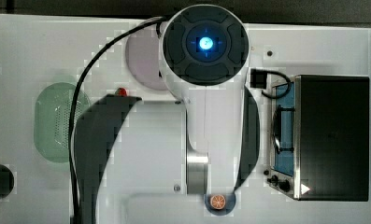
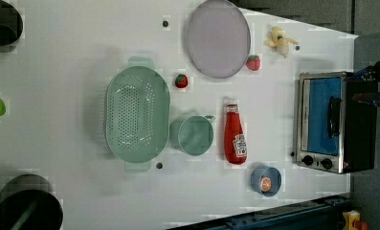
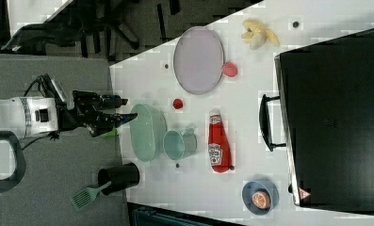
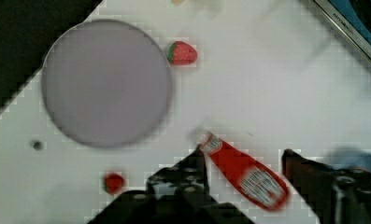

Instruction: Flap open oven.

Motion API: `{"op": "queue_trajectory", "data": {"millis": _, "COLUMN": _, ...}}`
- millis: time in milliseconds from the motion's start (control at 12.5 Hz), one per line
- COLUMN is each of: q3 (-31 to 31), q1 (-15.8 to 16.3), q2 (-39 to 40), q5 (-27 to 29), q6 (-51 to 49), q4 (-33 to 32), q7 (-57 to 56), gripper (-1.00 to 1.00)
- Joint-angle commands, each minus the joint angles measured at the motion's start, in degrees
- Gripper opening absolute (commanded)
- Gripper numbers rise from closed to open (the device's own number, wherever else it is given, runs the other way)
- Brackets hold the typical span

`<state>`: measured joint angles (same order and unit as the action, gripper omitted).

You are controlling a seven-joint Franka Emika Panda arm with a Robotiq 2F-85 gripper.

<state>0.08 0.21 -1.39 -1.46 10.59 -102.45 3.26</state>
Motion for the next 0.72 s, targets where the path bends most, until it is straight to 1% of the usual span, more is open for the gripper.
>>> {"op": "queue_trajectory", "data": {"millis": 80, "q3": 2.2, "q1": -6.8, "q2": -15.0, "q5": 1.1, "q6": -10.4, "q4": -6.7, "q7": -3.8, "gripper": 0.58}}
{"op": "queue_trajectory", "data": {"millis": 240, "q3": 2.2, "q1": -6.8, "q2": -15.0, "q5": 1.1, "q6": -10.4, "q4": -6.7, "q7": -3.8, "gripper": 0.99}}
{"op": "queue_trajectory", "data": {"millis": 400, "q3": 2.2, "q1": -6.8, "q2": -15.0, "q5": 1.1, "q6": -10.4, "q4": -6.7, "q7": -3.8, "gripper": 1.00}}
{"op": "queue_trajectory", "data": {"millis": 480, "q3": 2.2, "q1": -6.8, "q2": -15.0, "q5": 1.1, "q6": -10.4, "q4": -6.7, "q7": -3.8, "gripper": 0.90}}
{"op": "queue_trajectory", "data": {"millis": 720, "q3": 2.1, "q1": -6.8, "q2": -15.0, "q5": 1.1, "q6": -10.4, "q4": -6.8, "q7": -3.8, "gripper": 0.15}}
